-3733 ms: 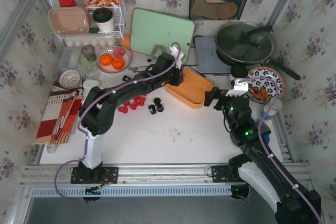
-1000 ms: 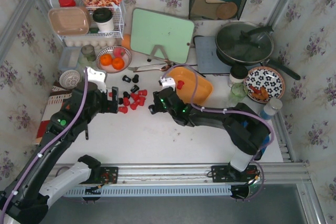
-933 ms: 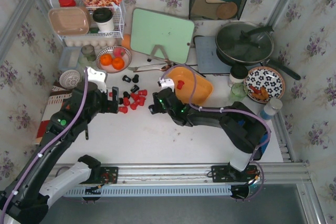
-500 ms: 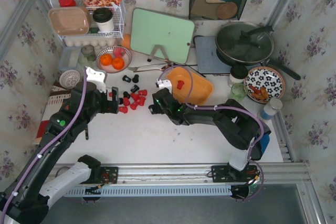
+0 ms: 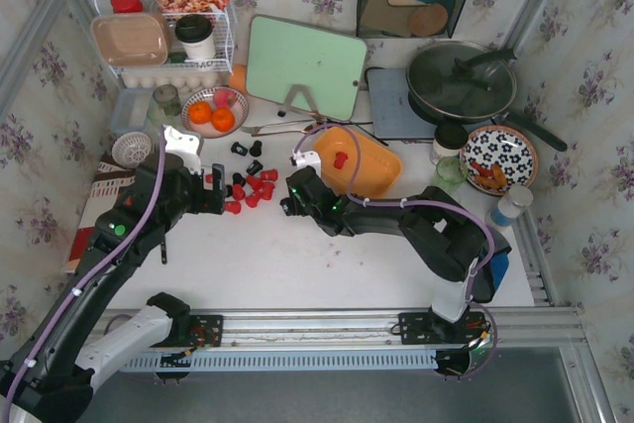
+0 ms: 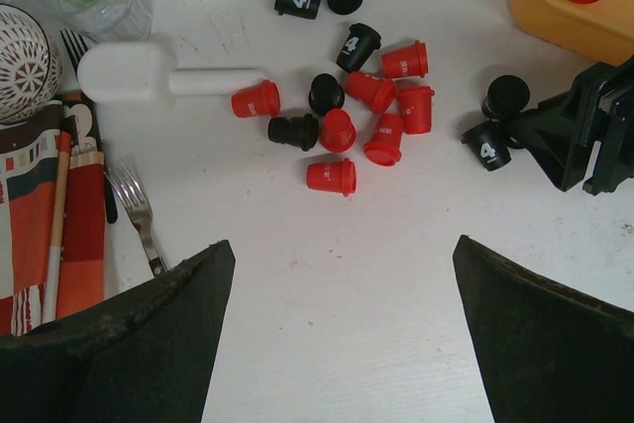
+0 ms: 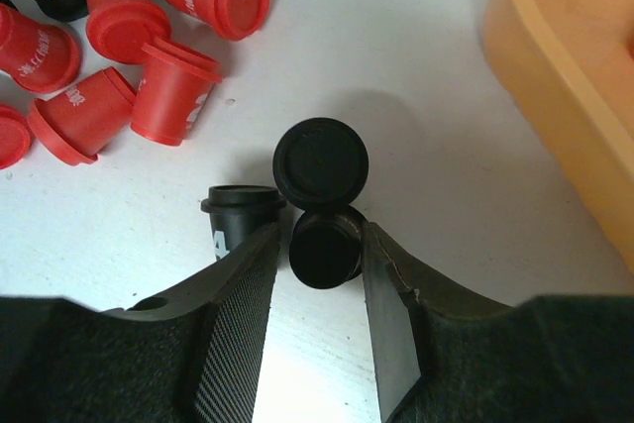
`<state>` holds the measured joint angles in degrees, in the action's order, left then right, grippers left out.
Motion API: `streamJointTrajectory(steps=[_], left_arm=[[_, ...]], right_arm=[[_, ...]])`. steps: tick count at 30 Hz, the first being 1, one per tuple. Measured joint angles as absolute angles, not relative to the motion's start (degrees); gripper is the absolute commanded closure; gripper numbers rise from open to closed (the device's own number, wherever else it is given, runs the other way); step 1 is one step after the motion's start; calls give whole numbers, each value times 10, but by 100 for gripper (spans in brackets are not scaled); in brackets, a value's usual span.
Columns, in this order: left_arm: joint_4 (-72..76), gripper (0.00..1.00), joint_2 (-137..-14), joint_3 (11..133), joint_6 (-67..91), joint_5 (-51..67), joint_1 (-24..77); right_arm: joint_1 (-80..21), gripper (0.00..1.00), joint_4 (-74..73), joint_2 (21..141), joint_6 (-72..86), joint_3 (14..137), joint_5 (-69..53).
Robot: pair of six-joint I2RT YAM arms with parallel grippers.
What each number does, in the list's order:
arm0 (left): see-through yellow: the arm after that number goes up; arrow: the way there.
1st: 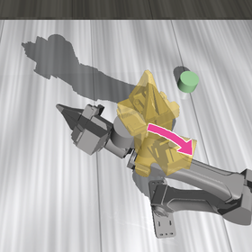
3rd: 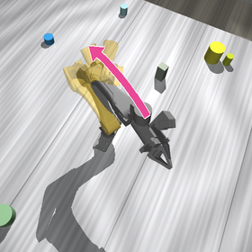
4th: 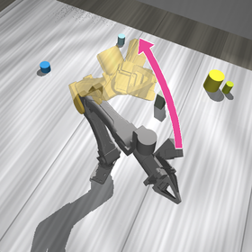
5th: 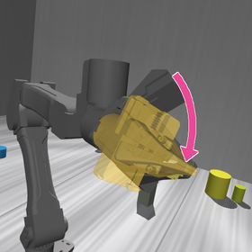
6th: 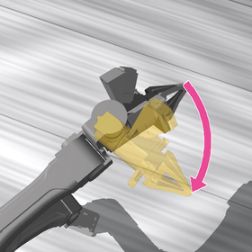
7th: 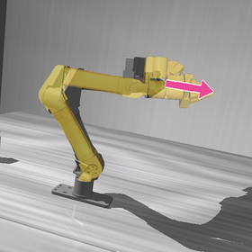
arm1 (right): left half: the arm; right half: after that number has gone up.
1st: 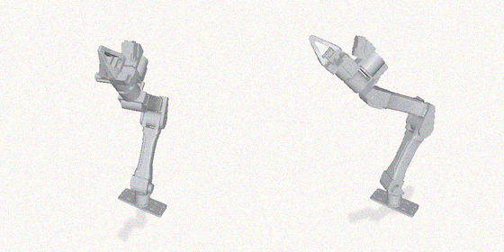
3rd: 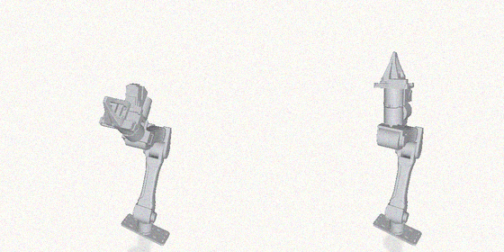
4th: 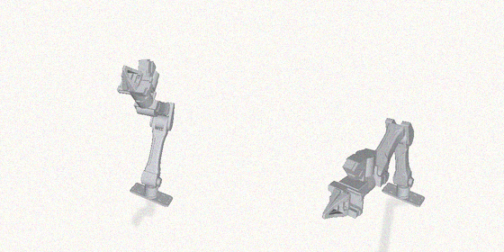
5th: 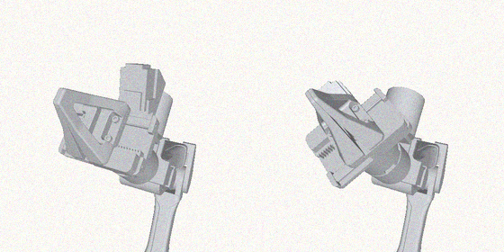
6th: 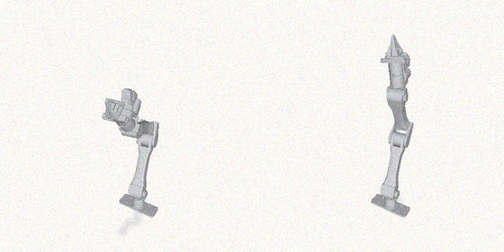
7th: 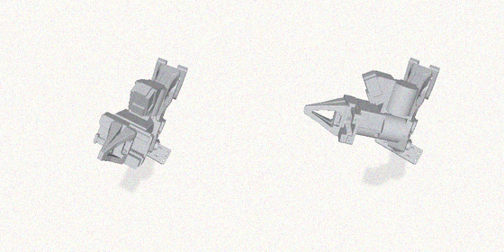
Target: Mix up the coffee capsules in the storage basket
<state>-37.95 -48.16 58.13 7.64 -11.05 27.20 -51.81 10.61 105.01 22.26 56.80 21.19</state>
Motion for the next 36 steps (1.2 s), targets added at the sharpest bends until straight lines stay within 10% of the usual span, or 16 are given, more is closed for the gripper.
streamJointTrajectory(steps=[36], left_arm=[[-380,6,-483,581,77,-108,267]], right_arm=[[-520,100,74,988,206,567,203]])
